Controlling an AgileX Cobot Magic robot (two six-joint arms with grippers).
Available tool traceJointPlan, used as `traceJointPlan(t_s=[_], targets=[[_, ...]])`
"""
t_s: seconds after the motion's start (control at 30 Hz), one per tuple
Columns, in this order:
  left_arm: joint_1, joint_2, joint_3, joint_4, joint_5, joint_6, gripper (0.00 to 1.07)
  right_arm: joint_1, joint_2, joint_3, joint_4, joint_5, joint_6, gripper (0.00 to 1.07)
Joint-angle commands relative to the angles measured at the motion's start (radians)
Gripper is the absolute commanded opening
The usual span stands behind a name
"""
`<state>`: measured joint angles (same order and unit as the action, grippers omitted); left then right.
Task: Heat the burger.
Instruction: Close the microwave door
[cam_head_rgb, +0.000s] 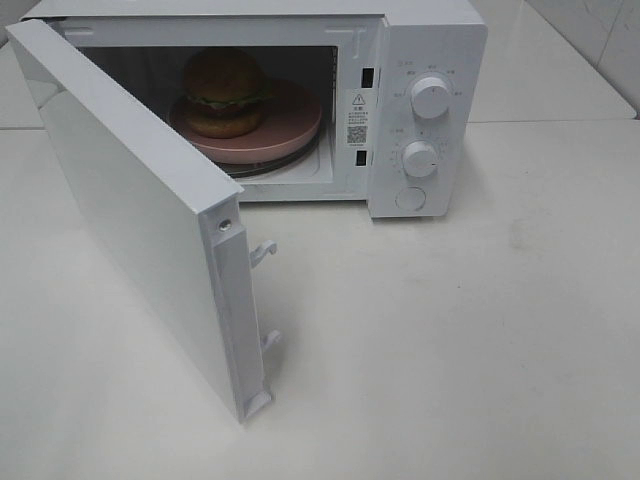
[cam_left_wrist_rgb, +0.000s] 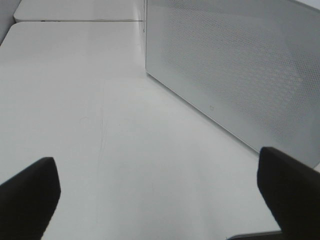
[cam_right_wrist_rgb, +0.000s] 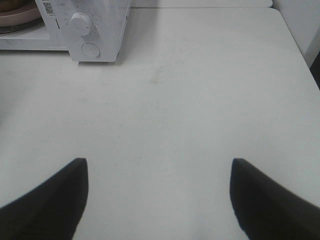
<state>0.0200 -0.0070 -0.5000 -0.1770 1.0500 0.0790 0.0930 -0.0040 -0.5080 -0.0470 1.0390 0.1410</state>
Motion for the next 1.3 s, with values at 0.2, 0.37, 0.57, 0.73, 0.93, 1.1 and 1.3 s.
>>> traceJointPlan(t_s=[0.2,0.37,0.57,0.73,0.93,1.1,1.3], targets=[[0.001,-0.020,0.002,0.000,-0.014,-0.001,1.00,-0.008,-0.026,0.001,0.004,0.000,-0.008,0.75],[0.001,-0.020,0.002,0.000,-0.014,-0.001,1.00,-0.008,-0.026,0.001,0.004,0.000,-0.008,0.75],[0.001,-0.020,0.002,0.000,-0.014,-0.001,1.00,-0.008,-0.026,0.001,0.004,0.000,-0.008,0.75],[0.001,-0.020,0.002,0.000,-0.014,-0.001,1.00,-0.008,-0.026,0.001,0.004,0.000,-0.007,0.75],[0.001,-0.020,0.002,0.000,-0.014,-0.001,1.00,-0.008,-0.026,0.001,0.004,0.000,-0.007,0.75],[0.001,-0.020,0.002,0.000,-0.014,-0.001,1.00,-0.008,-0.026,0.001,0.004,0.000,-0.007,0.75],[0.001,-0.020,0.002,0.000,-0.014,-0.001,1.00,-0.008,-0.026,0.001,0.004,0.000,-0.007,0.75]])
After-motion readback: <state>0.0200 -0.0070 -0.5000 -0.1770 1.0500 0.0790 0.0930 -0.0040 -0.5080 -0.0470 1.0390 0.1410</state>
